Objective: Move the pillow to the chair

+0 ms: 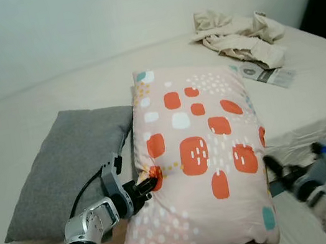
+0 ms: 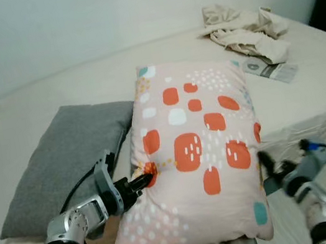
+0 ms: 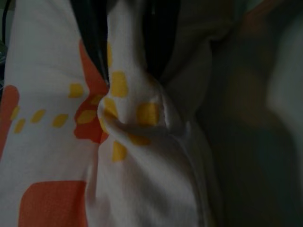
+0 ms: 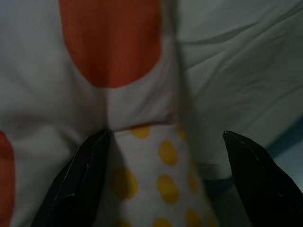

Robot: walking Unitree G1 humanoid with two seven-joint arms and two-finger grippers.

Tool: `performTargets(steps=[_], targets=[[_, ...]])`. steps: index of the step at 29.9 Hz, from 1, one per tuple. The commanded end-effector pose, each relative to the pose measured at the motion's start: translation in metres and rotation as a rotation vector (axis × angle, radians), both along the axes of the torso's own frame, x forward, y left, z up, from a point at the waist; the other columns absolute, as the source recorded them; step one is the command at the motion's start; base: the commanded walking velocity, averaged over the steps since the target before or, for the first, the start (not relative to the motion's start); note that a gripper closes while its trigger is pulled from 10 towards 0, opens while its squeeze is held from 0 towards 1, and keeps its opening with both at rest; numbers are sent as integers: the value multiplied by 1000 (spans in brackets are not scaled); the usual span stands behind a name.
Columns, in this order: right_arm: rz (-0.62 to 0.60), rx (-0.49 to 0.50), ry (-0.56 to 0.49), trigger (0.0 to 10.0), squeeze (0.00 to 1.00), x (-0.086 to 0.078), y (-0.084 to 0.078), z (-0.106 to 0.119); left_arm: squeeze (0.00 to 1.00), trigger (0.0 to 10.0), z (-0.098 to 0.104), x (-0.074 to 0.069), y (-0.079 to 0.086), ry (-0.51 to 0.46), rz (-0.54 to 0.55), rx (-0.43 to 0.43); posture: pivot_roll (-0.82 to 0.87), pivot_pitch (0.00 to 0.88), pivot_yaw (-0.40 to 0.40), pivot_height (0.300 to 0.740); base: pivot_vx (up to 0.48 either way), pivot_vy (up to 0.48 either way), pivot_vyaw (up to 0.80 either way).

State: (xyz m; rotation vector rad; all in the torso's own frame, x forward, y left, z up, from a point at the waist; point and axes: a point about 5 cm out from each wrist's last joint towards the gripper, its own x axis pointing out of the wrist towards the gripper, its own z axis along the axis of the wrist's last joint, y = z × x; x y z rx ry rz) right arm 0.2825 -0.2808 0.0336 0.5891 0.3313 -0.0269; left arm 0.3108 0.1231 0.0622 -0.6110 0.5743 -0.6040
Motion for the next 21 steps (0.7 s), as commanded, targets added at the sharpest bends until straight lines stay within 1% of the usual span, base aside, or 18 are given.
performTargets(steps=[1,2,4,5,8,10,11,12,13,14,15,16,17,19,21], targets=[[38,45,13,10000,0,1,7,-3,0,0,-8,-5,-8,44,-33,17,-31,130,37,541,0,0,0],[51,117,6,10000,0,3,11,-3,0,0,-6,-5,-8,33,-34,16,-24,134,39,541,0,0,0],[76,221,-9,10000,0,5,17,-2,0,0,-2,-4,-8,21,-29,9,-17,135,36,541,0,0,0],[76,221,-9,10000,0,5,17,-2,0,0,-2,-4,-8,21,-29,9,-17,135,36,541,0,0,0],[133,362,-24,10000,0,7,25,0,0,0,1,-3,-6,19,-9,-8,-14,136,35,541,0,0,0],[142,406,-24,10000,0,6,27,1,0,0,1,-4,-7,17,-9,-9,-14,139,33,541,0,0,0],[151,450,-29,10000,0,5,28,1,0,0,1,-5,-8,16,-12,-2,-15,134,27,541,0,0,0],[151,450,-29,10000,0,5,28,1,0,0,1,-5,-8,16,-12,-2,-15,134,27,541,0,0,0],[158,481,-33,10000,0,5,30,0,0,0,0,-5,-8,14,-15,2,-15,130,25,541,0,0,0],[239,566,-16,10000,0,1,43,-3,0,0,-1,-6,-7,17,2,1,-14,135,27,541,0,0,0],[273,594,-4,10000,0,-1,49,-5,0,0,-1,-6,-7,21,14,-4,-14,135,27,541,0,0,0],[303,611,6,10000,0,-3,54,-7,0,0,-2,-6,-7,23,20,-7,-14,135,27,541,0,0,0],[350,628,24,10000,0,-7,62,-11,0,0,-1,-7,-8,23,18,-13,-18,135,29,541,0,0,0],[438,633,47,10000,0,-12,78,-17,0,0,0,-8,-12,20,1,-18,-18,129,27,541,0,0,0],[487,657,51,10000,0,-17,89,-20,0,0,-1,-9,-13,20,-6,-16,-19,124,23,541,0,0,0]])
